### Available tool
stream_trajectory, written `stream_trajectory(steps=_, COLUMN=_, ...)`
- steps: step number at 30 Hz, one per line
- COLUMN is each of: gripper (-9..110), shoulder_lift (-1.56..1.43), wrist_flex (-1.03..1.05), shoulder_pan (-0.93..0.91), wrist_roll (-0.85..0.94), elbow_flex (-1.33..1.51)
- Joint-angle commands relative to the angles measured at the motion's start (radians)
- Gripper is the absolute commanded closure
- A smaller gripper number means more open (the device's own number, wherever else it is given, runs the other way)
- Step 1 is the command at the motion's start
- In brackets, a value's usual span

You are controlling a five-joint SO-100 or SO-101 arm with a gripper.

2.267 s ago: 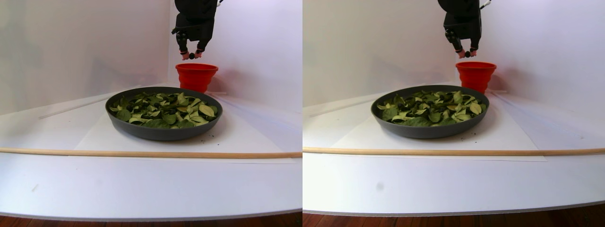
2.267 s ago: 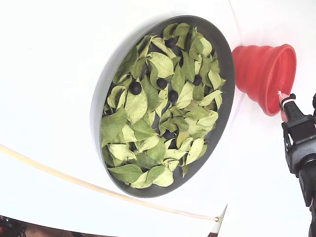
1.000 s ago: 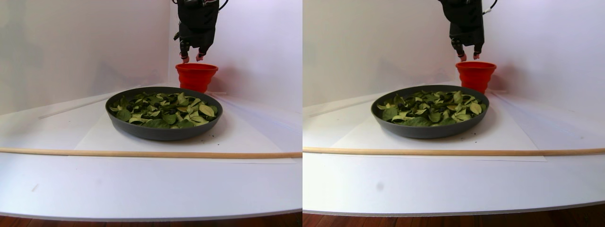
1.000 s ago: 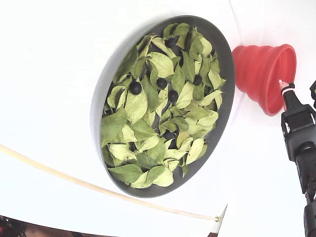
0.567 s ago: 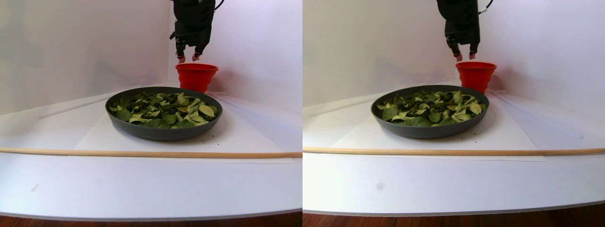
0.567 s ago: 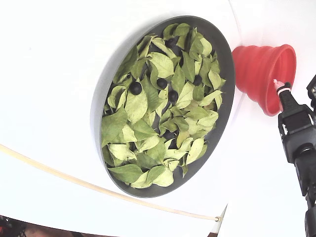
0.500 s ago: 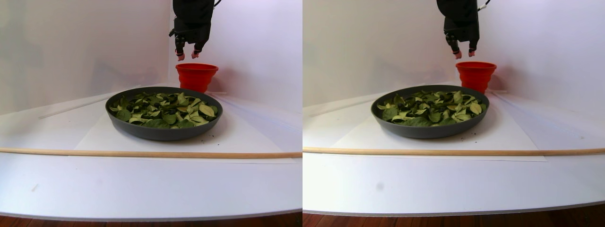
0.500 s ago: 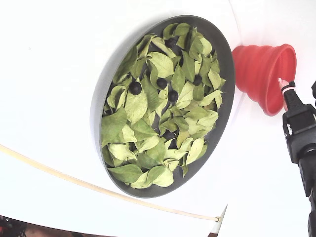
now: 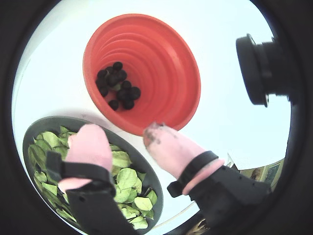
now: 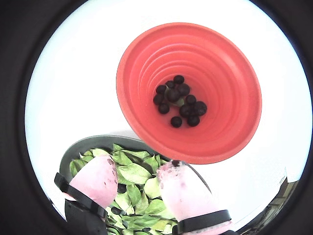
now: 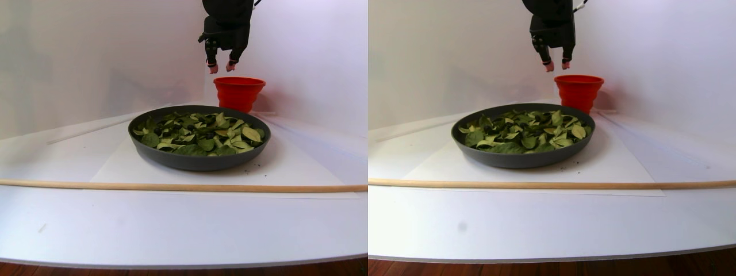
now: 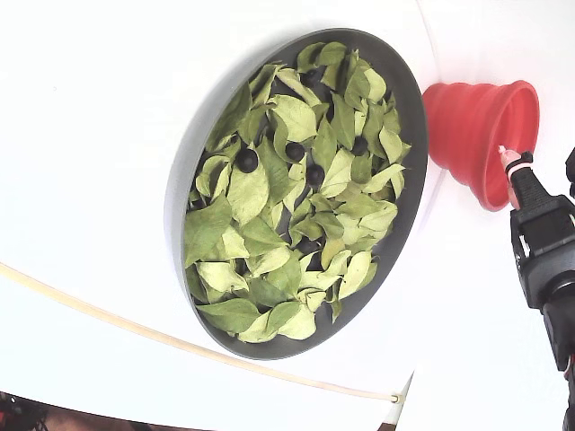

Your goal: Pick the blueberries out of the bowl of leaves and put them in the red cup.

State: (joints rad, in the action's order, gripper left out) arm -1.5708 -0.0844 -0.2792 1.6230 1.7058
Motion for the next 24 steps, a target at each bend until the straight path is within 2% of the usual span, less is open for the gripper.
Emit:
stream_trajectory(steps=1, gripper=86, shoulder_lift=-0.155, wrist_flex=0.003, shoulder_pan=0.009, wrist_roll=-0.003, elbow_flex=0.012)
stream_trajectory(steps=24, gripper=86, shoulder_lift=-0.164, wrist_flex=-0.086, shoulder_pan=0.051, wrist_roll=-0.018, elbow_flex=0.239)
